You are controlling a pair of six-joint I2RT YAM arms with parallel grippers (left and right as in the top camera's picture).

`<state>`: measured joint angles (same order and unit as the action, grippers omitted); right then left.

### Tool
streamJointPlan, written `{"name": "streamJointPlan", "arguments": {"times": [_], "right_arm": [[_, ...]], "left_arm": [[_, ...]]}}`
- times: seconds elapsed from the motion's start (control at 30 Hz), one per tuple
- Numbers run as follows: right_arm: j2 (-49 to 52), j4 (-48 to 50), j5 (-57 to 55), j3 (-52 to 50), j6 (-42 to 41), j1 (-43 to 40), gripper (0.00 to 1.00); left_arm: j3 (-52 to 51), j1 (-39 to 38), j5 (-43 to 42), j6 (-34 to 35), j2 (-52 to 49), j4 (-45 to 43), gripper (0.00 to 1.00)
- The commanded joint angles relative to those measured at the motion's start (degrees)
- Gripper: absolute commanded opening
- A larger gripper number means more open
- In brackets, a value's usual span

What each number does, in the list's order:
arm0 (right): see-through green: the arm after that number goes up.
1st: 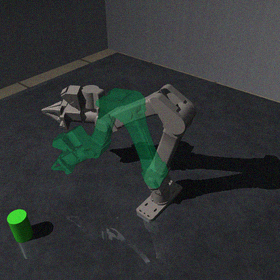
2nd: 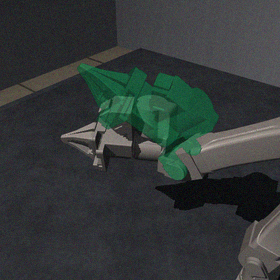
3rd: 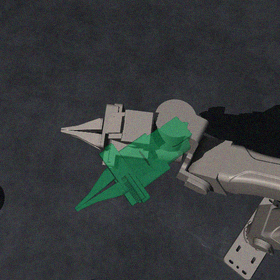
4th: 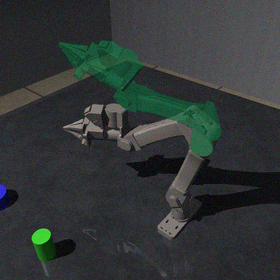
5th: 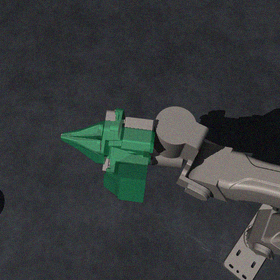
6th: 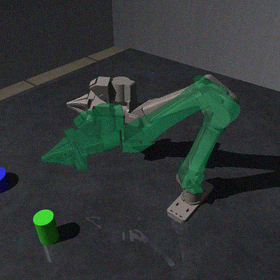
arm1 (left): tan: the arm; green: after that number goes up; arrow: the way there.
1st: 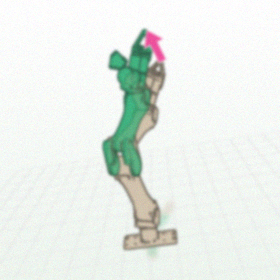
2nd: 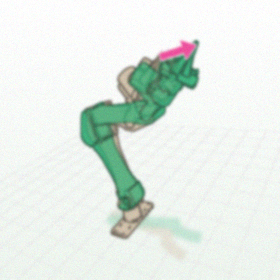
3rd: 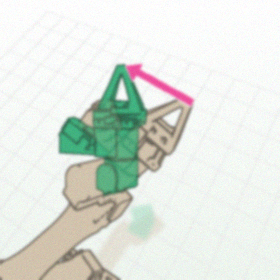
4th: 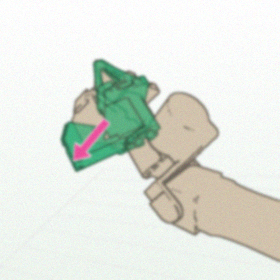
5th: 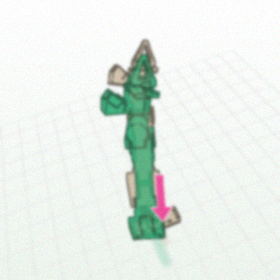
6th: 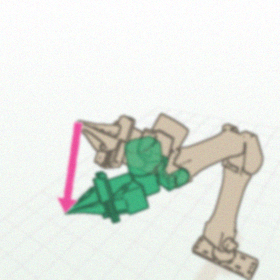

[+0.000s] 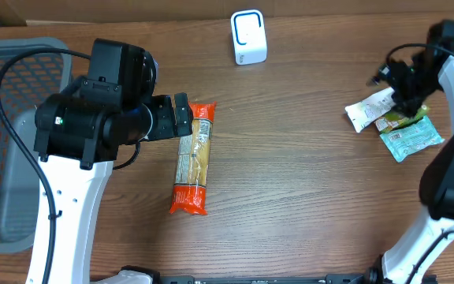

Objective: Scan the item barcode
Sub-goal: 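Carry the white tube right and lower it beside the pouch, then move the right gripper to the spaghetti pack and grasp it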

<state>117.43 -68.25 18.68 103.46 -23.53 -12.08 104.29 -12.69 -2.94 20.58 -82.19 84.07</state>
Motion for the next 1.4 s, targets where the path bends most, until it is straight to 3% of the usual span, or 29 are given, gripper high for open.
{"name": "streamJointPlan", "arguments": {"times": [0.0, 0.2, 0.4, 0.6, 0.83, 1.07, 1.37], "right_arm": [[-5.33, -0.52, 9.51, 2.34, 4.39, 6.64, 0.98], [-5.14, 1.79, 12.98, -3.32, 4.09, 19.43, 0.99], [-5.14, 20.83, 13.6, -18.1, -7.02, 35.21, 0.92], [-5.14, 39.5, 13.77, -26.99, -15.02, 43.63, 0.85], [-4.83, 50.53, 6.47, -32.79, -22.8, 49.79, 0.77], [-0.37, 58.25, 6.43, -33.66, -25.38, 54.12, 0.76], [4.87, 59.43, 4.96, -33.7, -29.24, 55.47, 0.7]], "left_arm": [[0.87, -0.09, 0.17, -1.29, -0.09, -0.07, 0.99], [0.87, -0.09, 0.17, -1.29, -0.09, -0.07, 1.0], [0.87, -0.09, 0.17, -1.29, -0.09, -0.07, 1.0], [0.87, -0.09, 0.17, -1.29, -0.09, -0.07, 1.0], [0.87, -0.09, 0.17, -1.29, -0.09, -0.07, 1.0], [0.87, -0.09, 0.17, -1.29, -0.09, -0.07, 1.0], [0.87, -0.09, 0.17, -1.29, -0.09, -0.07, 1.0]]}}
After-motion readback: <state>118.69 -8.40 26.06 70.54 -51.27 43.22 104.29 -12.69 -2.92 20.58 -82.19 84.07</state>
